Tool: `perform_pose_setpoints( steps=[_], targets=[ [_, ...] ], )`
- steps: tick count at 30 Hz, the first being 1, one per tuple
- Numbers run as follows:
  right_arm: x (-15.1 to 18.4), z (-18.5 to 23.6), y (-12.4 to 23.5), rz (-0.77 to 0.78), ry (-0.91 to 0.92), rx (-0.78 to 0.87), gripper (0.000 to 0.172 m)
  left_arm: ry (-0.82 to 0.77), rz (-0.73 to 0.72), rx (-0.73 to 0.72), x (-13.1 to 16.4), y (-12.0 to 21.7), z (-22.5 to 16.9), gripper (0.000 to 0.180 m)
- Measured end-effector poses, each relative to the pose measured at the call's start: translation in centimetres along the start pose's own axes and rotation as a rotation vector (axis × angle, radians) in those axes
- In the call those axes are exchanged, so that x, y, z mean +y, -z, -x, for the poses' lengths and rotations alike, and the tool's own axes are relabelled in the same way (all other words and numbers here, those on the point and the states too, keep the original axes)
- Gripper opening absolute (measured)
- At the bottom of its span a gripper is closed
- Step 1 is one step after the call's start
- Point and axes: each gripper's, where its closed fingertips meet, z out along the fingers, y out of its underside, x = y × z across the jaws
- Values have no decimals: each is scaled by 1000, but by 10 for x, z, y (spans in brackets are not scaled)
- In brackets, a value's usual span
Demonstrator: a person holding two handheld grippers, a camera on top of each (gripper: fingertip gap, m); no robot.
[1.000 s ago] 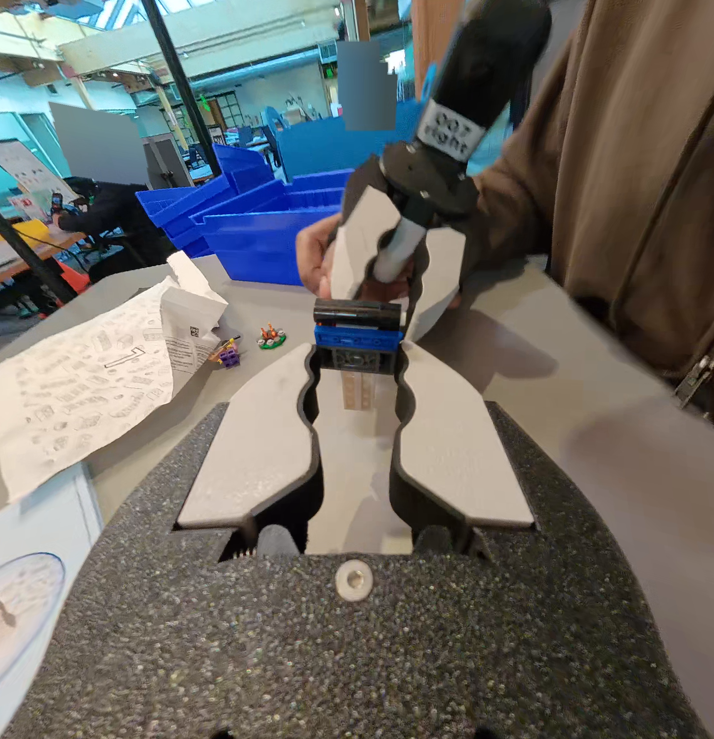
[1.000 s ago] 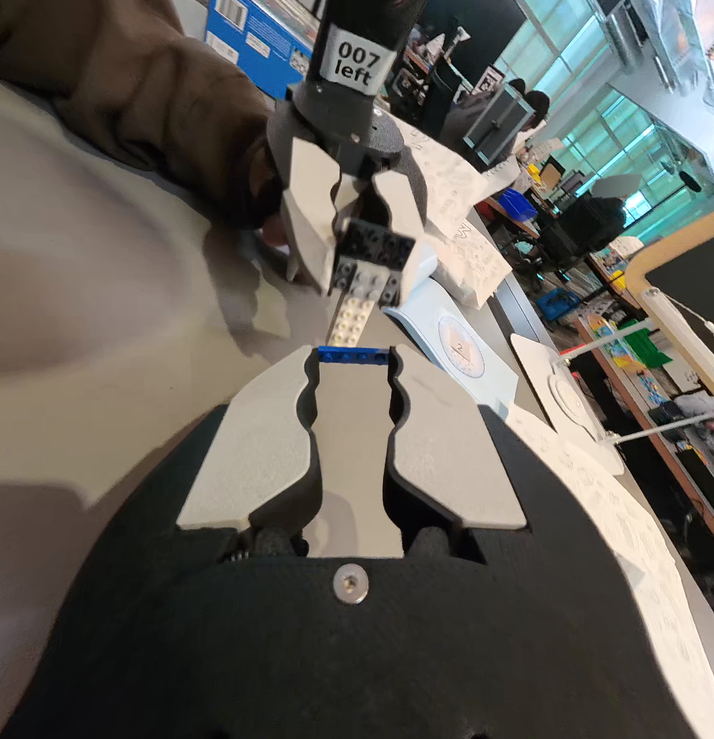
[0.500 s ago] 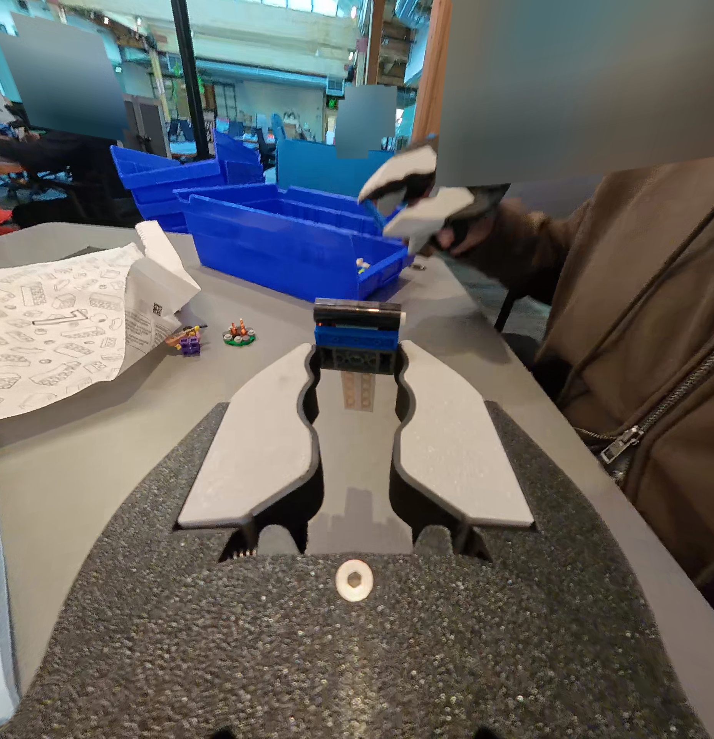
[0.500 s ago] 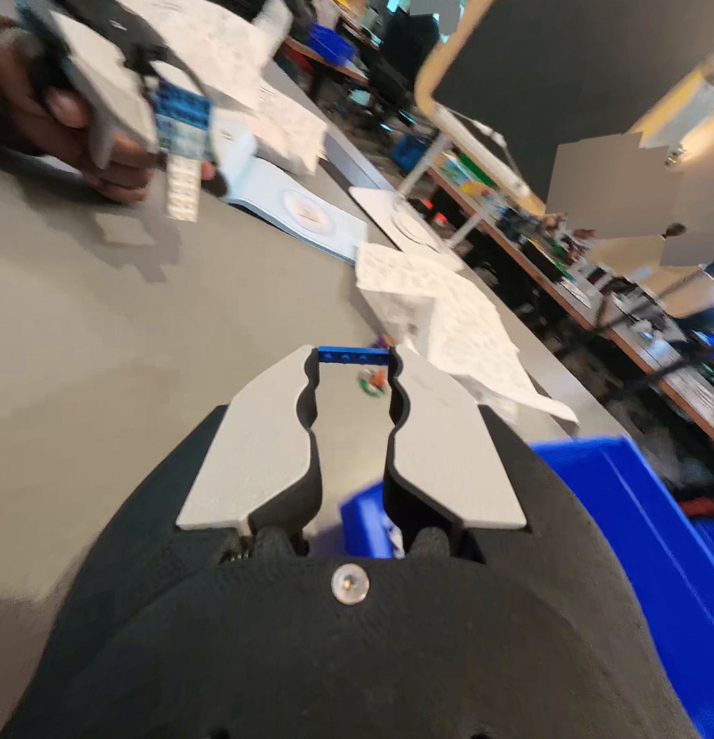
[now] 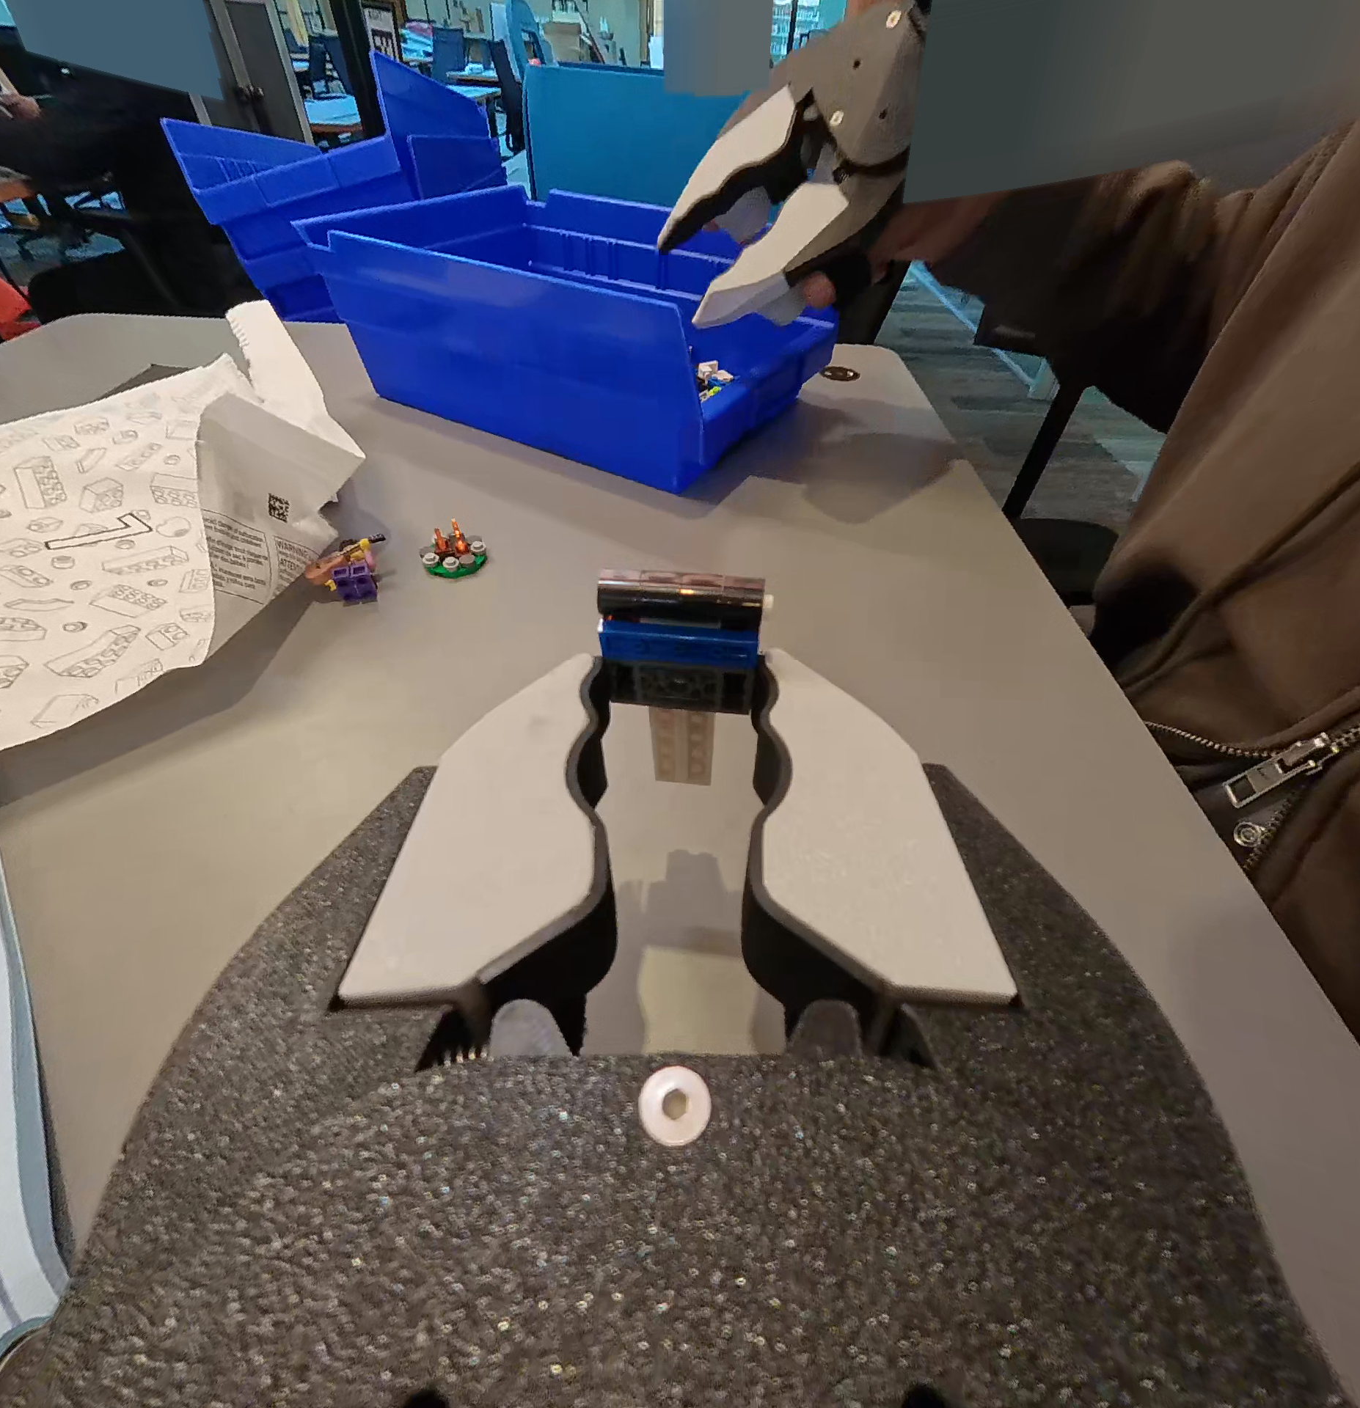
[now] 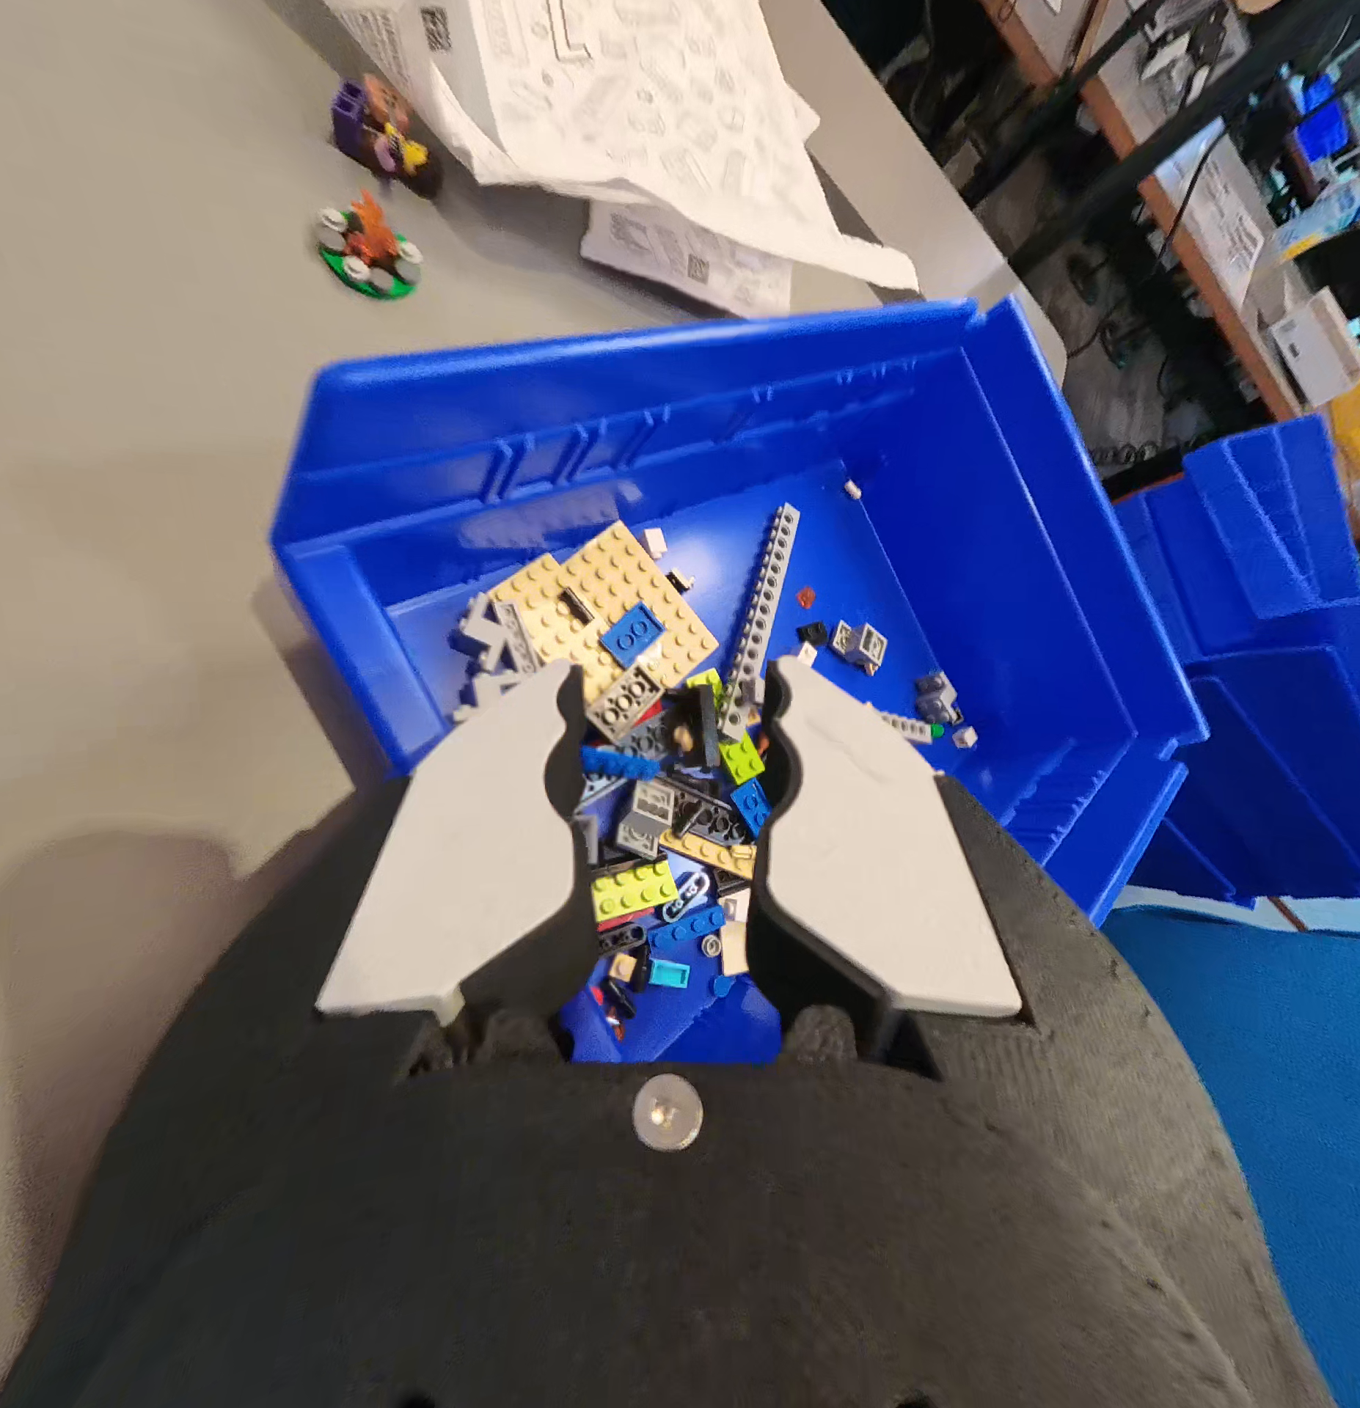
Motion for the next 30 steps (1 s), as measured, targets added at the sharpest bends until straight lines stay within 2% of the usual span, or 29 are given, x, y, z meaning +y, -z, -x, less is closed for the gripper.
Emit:
perform_pose_setpoints(
  steps=[3,7,12,16,19,23,30],
  targets=[
    [-18,9,8,-36,44,1,48,-19,46,-41,5,-3,4,35],
    [-60,45,18,-159,54,-91,43,-166,141,-210,9,-3,17,35],
    [-127,143,17,-361,-80,-450,36,-518,294,-458,13,1,32,35],
    [-166,208,4,-397,-191,-663,36,-813,400,-585,16,0,35,35],
    [-181,227,-6,-390,-279,-736,36,-993,449,-635,16,-1,33,35],
    [-188,232,-13,-377,-348,-784,29,-1132,465,-671,14,-3,32,35],
    [-185,237,-17,-346,-374,-841,16,-1235,454,-719,9,-6,29,35]
  ],
)
